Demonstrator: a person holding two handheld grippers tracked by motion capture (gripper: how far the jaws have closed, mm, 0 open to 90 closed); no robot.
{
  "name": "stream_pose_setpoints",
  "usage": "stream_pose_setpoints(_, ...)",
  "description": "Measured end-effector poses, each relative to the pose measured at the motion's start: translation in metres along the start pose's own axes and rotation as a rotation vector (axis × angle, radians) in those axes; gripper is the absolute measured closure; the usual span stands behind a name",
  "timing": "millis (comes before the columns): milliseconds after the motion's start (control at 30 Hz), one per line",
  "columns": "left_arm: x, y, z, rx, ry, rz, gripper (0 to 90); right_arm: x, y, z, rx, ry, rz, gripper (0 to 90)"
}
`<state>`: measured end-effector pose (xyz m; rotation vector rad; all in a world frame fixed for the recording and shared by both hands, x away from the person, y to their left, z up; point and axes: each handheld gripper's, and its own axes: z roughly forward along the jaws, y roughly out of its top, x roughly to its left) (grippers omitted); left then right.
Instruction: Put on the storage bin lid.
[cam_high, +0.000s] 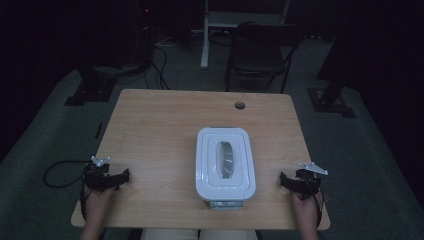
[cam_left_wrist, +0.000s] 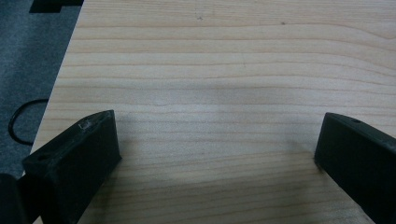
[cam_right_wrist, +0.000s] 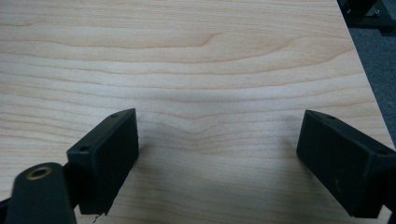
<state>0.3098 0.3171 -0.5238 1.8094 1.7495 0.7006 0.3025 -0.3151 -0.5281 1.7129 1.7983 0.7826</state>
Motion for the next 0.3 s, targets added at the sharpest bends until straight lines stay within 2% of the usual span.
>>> stream_pose_setpoints(300, -0.0004, 0.0001, 0.0000, 0.001, -0.012, 0.015, 0.6, -0.0001, 0.0000, 0.0000, 0.000, 0.000, 0.000, 12.6)
